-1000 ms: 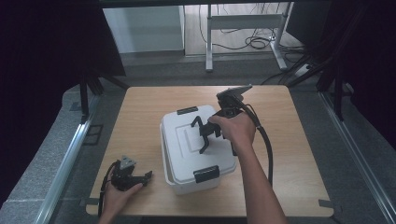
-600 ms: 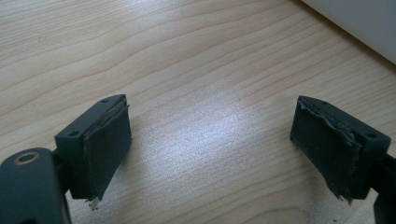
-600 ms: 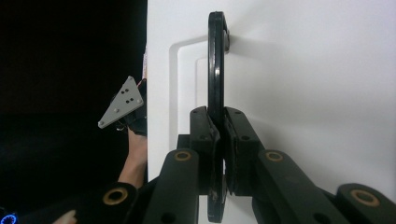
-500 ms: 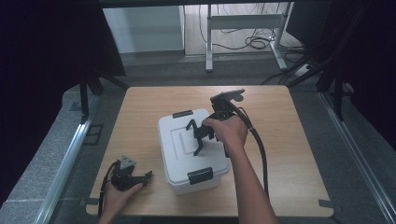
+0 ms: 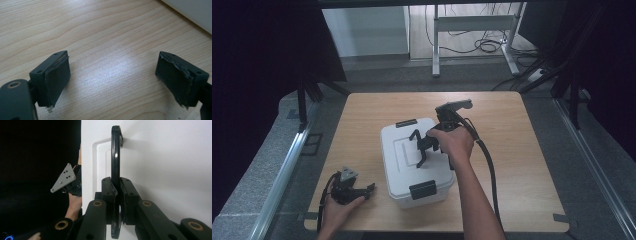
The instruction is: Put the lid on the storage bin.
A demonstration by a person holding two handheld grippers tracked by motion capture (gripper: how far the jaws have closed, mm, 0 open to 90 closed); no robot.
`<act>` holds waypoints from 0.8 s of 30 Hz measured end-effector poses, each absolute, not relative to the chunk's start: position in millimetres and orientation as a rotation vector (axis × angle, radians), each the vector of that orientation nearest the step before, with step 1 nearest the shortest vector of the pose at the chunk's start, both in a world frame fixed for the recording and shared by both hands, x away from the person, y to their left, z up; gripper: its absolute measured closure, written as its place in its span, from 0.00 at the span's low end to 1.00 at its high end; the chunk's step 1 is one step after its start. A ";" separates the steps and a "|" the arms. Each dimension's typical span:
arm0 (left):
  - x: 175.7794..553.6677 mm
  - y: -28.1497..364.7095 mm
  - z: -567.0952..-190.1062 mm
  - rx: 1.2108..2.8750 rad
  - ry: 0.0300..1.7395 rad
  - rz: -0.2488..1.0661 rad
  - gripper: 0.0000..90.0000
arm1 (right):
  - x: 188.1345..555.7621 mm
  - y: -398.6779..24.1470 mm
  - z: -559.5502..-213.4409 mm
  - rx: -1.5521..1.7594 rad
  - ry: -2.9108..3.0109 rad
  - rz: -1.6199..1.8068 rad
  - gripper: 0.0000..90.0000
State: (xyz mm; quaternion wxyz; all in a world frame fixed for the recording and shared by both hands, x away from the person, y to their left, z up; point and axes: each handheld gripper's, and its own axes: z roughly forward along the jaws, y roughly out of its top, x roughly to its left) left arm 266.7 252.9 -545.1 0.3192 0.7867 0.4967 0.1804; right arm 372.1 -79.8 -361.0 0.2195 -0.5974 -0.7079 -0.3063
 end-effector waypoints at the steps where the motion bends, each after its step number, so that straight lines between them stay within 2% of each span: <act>1: 266.7 253.1 -545.0 2.071 1.305 0.475 0.14 | 372.0 -79.9 -361.1 -1.657 -1.952 -0.848 0.92; 12: 266.8 252.8 -545.2 2.067 1.306 0.474 0.14 | 372.4 -86.4 -375.6 -1.677 -1.897 -0.871 0.91; 22: 266.9 252.8 -545.2 2.067 1.305 0.474 0.14 | 372.1 -87.0 -371.9 -1.617 -1.982 -0.875 0.85; 24: 266.9 252.8 -545.2 2.068 1.305 0.474 0.14 | 370.9 -88.0 -369.7 -1.588 -2.002 -0.890 0.80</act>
